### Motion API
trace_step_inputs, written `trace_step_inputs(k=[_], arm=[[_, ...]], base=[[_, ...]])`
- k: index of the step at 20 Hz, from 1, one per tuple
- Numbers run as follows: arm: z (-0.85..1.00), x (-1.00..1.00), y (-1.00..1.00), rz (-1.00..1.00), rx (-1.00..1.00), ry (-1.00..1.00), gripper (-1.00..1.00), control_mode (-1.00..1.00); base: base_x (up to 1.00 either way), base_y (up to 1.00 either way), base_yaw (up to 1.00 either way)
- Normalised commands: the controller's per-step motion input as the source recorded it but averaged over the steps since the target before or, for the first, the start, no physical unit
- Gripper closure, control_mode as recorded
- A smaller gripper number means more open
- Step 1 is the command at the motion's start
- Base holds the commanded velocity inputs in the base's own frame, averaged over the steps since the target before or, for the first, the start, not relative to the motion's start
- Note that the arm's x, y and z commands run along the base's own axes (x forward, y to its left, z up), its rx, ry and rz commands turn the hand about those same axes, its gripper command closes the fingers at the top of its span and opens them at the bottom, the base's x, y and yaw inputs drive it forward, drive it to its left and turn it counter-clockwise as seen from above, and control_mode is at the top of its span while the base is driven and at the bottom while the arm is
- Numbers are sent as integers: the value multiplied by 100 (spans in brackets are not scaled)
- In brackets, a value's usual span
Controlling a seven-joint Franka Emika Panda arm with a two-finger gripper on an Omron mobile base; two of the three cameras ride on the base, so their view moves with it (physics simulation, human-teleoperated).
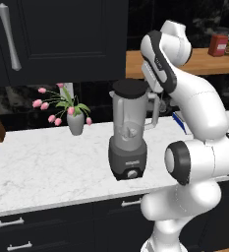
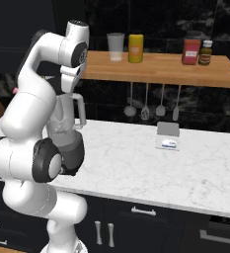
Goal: Close the lid blender by securely placing the lid on top.
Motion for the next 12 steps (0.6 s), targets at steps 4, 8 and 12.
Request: trace_step_inputs(k=[4,8,12], arm=[[-9,1,8,0,-5,0,100,-100],[1,8,13,0,-5,-1,100,-100],[2,8,32,0,-6,-5,100,-100]], base=[[0,0,0],[0,0,0],[0,0,0]])
